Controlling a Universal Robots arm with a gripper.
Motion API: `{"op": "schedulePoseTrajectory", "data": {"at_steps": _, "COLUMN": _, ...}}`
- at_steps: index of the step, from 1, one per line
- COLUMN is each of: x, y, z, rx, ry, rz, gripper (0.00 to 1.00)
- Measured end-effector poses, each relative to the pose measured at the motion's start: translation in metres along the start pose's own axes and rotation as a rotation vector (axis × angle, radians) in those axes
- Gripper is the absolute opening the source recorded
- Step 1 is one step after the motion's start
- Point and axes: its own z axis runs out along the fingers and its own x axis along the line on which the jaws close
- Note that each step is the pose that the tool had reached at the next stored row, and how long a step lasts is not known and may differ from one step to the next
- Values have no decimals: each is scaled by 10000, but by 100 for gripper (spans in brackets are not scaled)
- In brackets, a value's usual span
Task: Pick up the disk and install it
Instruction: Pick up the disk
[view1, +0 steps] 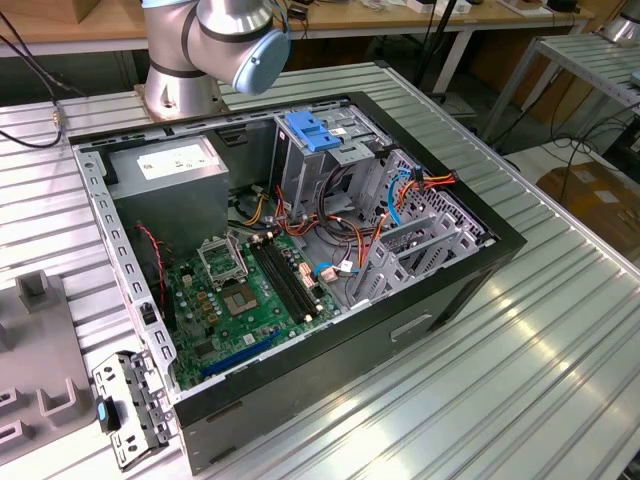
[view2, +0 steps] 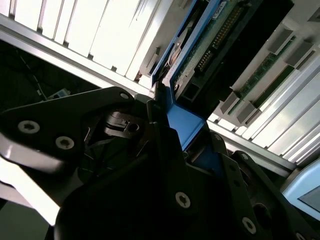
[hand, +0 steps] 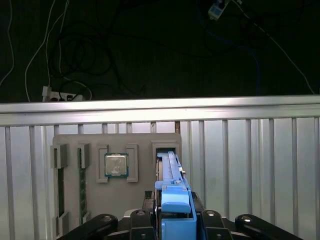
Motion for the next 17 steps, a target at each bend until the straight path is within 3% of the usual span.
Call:
{"op": "schedulePoseTrajectory", "data": {"at_steps": 8, "x": 0, "y": 0, "z": -18, "rx": -5, "ry": 3, "rz": 0, "gripper": 37}}
{"op": "schedulePoseTrajectory", "data": {"at_steps": 17, "x": -1, "y": -1, "z": -155, "rx": -2, "ry": 1, "rz": 0, "gripper": 37}}
